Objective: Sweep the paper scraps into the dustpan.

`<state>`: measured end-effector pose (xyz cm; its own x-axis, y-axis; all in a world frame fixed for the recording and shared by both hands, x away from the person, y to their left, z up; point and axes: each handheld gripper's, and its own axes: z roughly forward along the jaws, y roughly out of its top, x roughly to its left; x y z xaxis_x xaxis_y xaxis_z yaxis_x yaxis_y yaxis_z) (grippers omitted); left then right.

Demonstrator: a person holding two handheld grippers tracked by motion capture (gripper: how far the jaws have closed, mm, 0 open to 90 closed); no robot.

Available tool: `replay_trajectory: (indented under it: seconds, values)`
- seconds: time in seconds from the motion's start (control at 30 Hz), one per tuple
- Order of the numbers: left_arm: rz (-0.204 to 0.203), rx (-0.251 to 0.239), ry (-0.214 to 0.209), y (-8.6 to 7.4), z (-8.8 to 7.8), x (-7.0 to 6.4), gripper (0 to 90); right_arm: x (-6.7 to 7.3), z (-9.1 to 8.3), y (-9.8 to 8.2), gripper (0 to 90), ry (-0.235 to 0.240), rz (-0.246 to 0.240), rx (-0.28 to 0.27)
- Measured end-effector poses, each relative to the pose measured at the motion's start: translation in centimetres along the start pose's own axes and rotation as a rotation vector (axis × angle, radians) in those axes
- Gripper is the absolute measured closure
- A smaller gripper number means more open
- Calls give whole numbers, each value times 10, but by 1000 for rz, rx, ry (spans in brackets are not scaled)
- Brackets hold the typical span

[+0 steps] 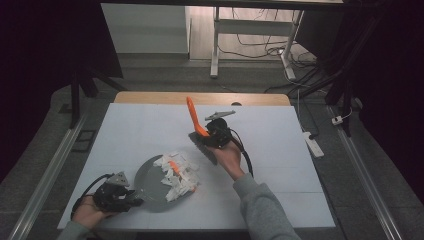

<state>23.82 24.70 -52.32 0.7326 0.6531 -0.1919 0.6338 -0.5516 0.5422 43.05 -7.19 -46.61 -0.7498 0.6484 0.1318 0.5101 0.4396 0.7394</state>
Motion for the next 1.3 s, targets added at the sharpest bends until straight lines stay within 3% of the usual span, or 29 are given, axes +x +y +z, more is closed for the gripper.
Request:
replay_trajectory:
  seconds: [0.23, 0.8, 1.03, 1.3]
  values:
    - [-38, -6, 18, -3, -3, 4, 618, -3, 18, -2, 703, 3, 4, 28]
    - [-54, -3, 10, -7, -7, 7, 618, 8, 51, 9, 704, 15, -20, 86]
    - [-50, 0, 10, -6, -6, 7, 618, 24, 65, 14, 704, 33, -44, 135]
    - [-49, -2, 11, -5, -5, 7, 618, 58, 75, 14, 705, 107, -104, 174]
